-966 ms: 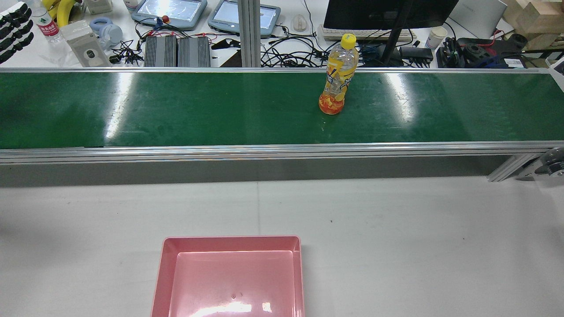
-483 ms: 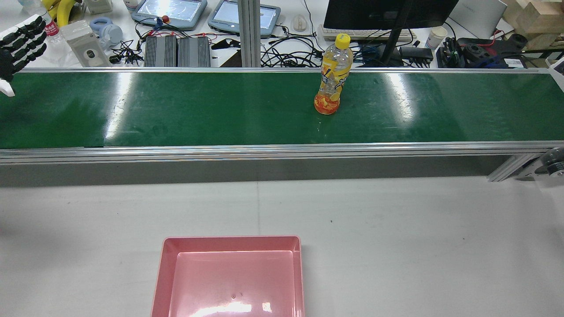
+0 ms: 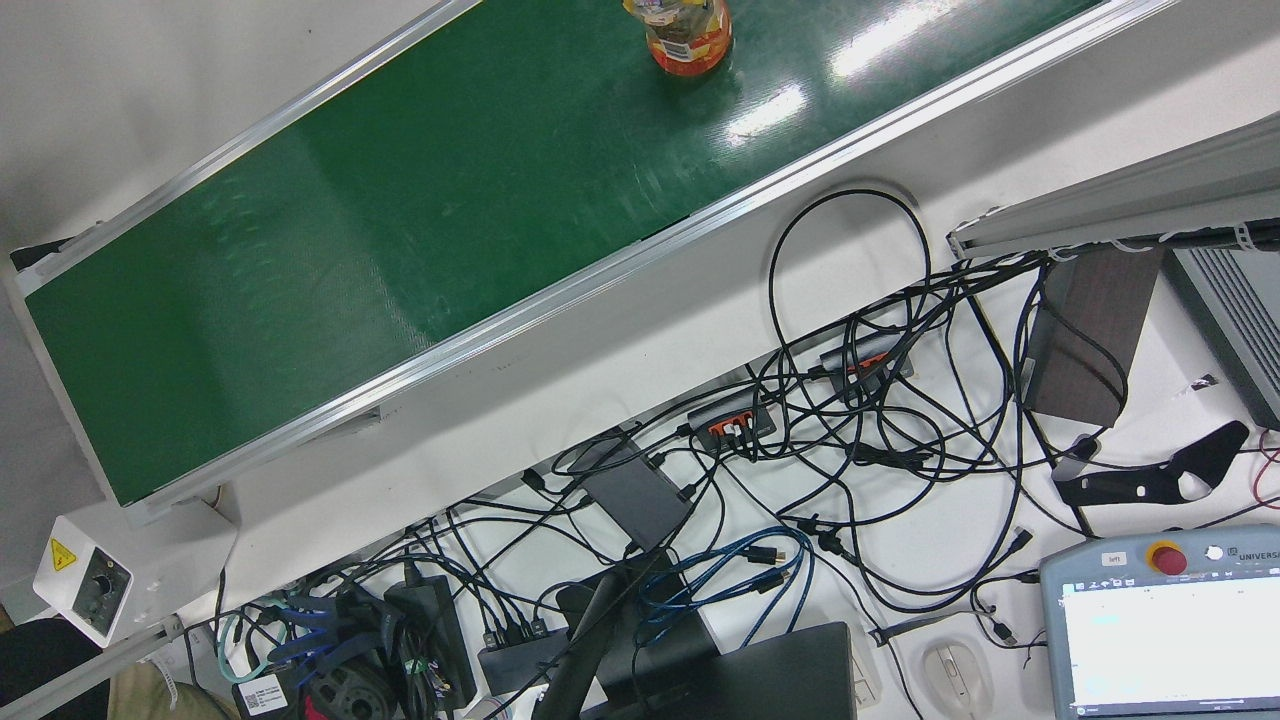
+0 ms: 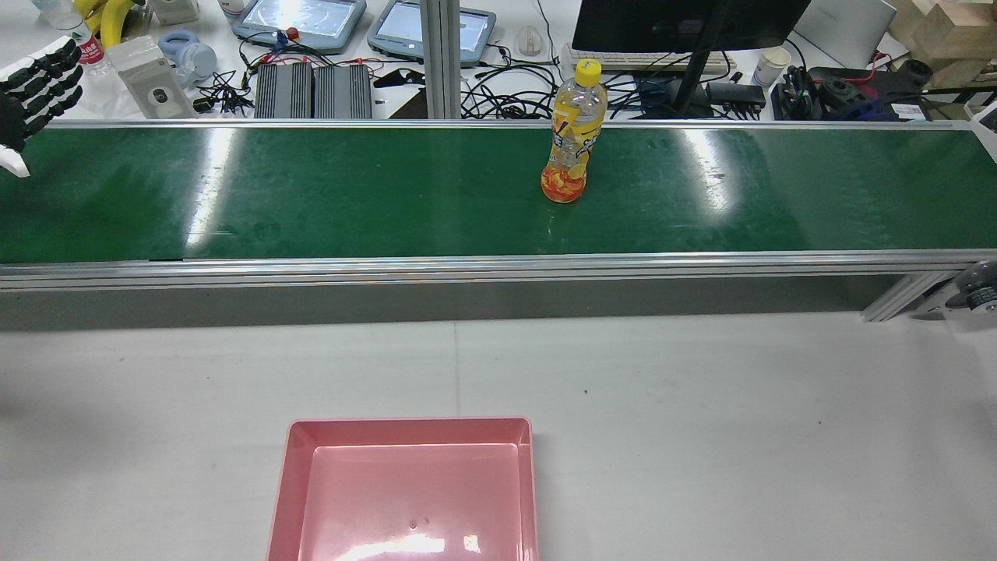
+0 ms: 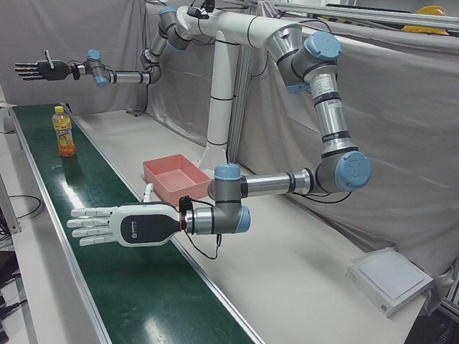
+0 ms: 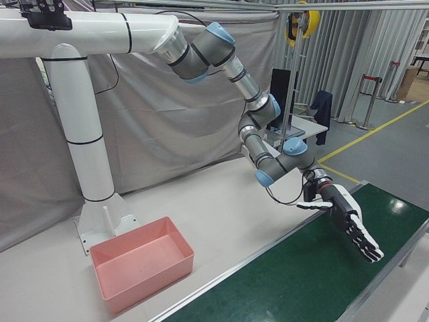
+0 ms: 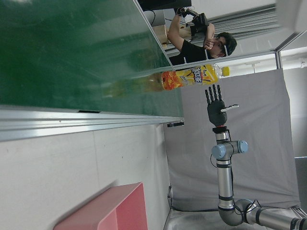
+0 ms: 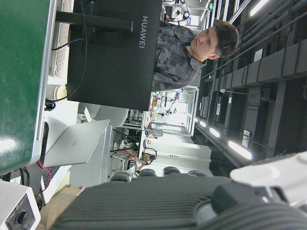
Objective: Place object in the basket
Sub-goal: 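Raise the left hand into view above the conveyor's far end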
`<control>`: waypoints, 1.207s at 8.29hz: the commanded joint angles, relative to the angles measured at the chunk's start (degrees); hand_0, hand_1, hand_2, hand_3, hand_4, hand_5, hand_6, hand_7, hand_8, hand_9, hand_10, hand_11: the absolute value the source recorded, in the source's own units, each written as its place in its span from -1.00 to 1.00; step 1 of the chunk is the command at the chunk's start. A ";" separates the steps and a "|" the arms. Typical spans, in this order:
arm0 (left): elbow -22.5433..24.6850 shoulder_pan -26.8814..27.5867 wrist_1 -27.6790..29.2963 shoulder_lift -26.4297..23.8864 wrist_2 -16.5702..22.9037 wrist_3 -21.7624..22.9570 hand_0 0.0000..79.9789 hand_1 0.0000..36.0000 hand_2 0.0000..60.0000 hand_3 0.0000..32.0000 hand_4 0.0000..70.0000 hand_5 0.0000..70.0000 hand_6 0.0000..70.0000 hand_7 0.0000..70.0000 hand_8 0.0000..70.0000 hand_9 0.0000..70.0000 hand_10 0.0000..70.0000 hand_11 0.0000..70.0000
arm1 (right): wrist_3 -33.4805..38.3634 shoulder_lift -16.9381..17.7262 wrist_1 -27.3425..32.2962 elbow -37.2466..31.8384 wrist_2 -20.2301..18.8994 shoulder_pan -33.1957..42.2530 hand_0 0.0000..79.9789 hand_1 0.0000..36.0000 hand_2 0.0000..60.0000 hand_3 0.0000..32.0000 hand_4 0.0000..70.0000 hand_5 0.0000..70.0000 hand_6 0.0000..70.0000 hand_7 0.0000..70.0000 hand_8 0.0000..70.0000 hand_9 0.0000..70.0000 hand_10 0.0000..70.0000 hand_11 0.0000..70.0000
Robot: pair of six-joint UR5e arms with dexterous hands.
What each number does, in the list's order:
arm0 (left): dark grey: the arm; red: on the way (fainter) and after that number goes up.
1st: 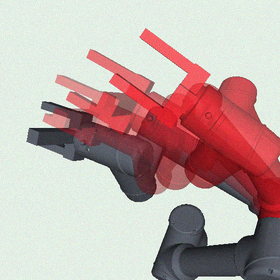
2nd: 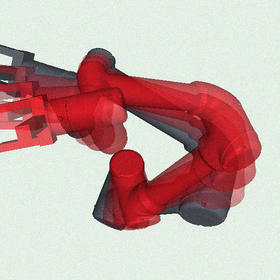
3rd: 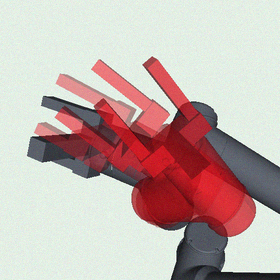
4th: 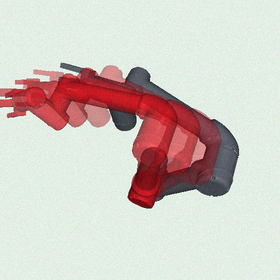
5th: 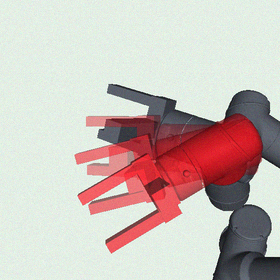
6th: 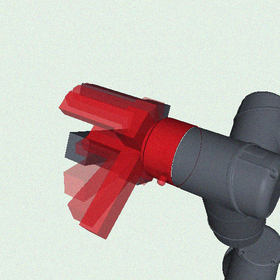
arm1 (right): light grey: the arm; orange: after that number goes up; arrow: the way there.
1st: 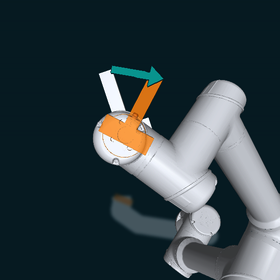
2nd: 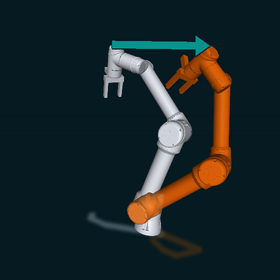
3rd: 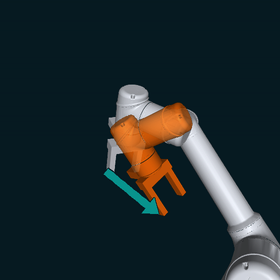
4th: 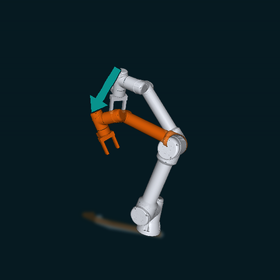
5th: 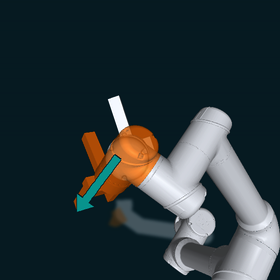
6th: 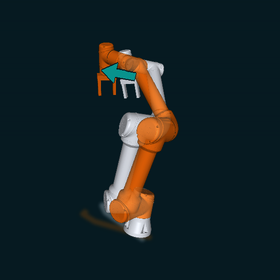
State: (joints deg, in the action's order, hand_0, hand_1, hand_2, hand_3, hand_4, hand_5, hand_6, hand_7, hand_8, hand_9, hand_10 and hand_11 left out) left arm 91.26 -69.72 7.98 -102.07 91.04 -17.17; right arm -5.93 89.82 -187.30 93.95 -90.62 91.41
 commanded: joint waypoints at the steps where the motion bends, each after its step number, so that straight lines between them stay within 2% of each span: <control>1: -0.56 -0.68 1.61 0.03 -0.16 0.03 0.47 -0.71 -1.00 -0.98 -0.83 -1.00 -1.00 -1.00 -1.00 -1.00 -1.00 -1.00 | 0.04 0.00 0.00 0.00 0.00 0.00 -1.00 -1.00 -1.00 -1.00 -1.00 -1.00 -1.00 -1.00 -1.00 -1.00 -1.00 -1.00; 10: -0.64 -0.59 0.55 0.12 -0.86 -0.05 0.45 -0.72 -1.00 -0.98 -0.84 -1.00 -1.00 -1.00 -1.00 -1.00 -1.00 -1.00 | 0.04 0.00 0.00 0.00 0.00 0.00 -1.00 -1.00 -1.00 -1.00 -1.00 -1.00 -1.00 -1.00 -1.00 -1.00 -1.00 -1.00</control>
State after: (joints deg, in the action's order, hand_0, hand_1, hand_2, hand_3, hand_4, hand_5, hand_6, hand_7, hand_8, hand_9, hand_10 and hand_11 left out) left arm 90.62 -70.38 8.51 -101.95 90.18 -17.18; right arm -5.92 89.80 -187.29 93.95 -90.62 91.41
